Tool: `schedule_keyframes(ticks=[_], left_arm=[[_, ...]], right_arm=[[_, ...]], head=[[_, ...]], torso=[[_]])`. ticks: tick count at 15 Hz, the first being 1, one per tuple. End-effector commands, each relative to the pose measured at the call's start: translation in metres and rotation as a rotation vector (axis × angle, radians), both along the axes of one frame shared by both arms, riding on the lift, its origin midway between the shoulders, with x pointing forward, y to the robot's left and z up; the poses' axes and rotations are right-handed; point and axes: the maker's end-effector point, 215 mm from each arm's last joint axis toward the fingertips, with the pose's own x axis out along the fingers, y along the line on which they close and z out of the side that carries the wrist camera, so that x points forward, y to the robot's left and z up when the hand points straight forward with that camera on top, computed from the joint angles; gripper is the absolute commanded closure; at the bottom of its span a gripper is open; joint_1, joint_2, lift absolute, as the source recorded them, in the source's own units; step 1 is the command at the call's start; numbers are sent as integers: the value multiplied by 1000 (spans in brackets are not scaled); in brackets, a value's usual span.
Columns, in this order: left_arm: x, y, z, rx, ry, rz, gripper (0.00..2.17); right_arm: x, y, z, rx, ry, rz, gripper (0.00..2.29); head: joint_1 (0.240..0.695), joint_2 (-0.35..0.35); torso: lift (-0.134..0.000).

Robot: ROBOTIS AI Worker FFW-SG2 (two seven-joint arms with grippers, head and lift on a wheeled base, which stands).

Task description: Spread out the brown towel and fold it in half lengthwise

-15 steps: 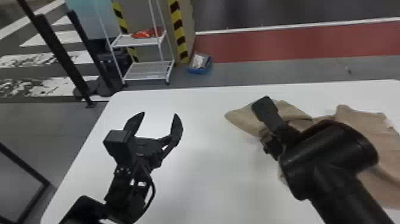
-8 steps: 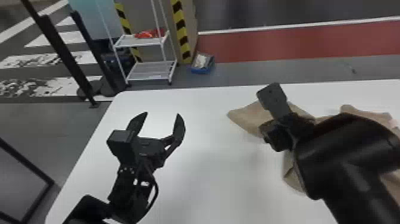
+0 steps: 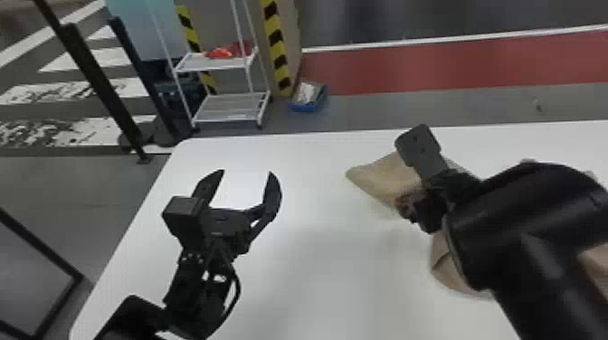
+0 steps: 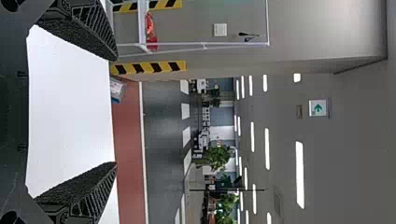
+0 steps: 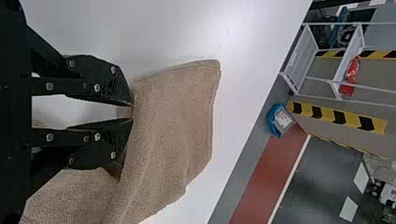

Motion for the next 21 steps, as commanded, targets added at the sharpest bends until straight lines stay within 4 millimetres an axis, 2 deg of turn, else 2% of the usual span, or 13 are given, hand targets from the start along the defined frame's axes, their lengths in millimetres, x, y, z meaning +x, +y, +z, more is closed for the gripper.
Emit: schedule_keyframes(ticks=[1,3,8,13,15,18,20,21], left_arm=[[0,0,-1,3,3,0,83],[0,0,-2,4,6,0,83],[0,-1,-2,0,7,0,83],[0,-1,-6,-5,11,3,83],[0,-3,-5,-9,9,2,83],[0,-4,-4,-12,7,3,83],[-1,-4,-4,-14,7,3,83],[-1,-4,-4,-13,7,3,83]], right_arm=[[1,-7,-17,-23,35,-8,424],[6,-12,-23,-41,35,-15,424],[34,-1,-18,-49,-64,32,424],[39,-6,-31,-78,-41,36,485],[40,-4,-30,-74,-35,45,805],[32,-6,-37,-68,25,52,1625],[23,-1,-44,-39,73,67,1899],[23,-1,-43,-28,76,67,1899]], head=[[695,216],[695,209],[695,202],[695,203],[695,201],[695,201],[695,201],[695,202]], torso=[[-125],[-125],[-125],[-125],[-125],[-125],[-125],[-125]])
